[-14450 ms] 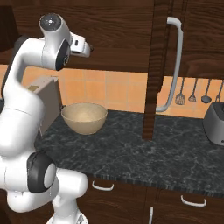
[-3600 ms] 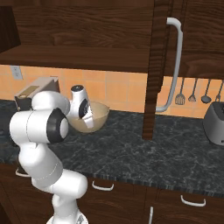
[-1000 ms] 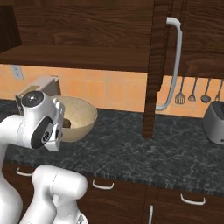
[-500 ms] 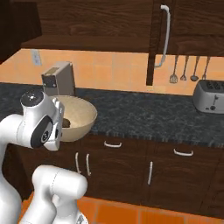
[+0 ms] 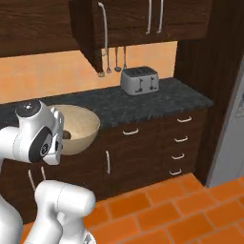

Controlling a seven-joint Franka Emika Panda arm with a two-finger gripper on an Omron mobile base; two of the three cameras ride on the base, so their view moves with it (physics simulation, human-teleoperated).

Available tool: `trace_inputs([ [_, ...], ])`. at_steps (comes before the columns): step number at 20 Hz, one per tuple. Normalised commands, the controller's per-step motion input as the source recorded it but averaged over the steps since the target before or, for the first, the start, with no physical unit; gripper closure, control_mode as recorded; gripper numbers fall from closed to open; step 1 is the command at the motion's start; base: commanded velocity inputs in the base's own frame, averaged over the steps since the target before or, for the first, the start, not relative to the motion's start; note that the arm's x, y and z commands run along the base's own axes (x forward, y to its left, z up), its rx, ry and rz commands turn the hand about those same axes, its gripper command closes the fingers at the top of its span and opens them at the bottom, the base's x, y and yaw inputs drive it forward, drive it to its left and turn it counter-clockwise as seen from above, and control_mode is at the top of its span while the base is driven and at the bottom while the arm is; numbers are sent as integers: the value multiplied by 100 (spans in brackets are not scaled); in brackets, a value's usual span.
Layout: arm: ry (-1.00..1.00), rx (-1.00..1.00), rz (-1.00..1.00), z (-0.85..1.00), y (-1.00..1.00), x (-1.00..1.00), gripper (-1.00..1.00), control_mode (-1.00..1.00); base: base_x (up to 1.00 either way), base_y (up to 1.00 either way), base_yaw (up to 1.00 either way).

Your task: Open the cabinet, pick up the bread from the cabinet and place it in the basket. Then move the basket to the dining counter.

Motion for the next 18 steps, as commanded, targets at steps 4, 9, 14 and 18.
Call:
trace_inputs([
  [4, 0, 0, 0, 0, 0, 0, 100, 100, 0, 9, -98],
  [9, 0, 0, 0, 0, 0, 0, 100, 100, 0, 14, -96],
  [14, 0, 0, 0, 0, 0, 0, 100, 100, 0, 20, -98],
  [18, 0, 0, 0, 0, 0, 0, 100, 100, 0, 20, -98],
])
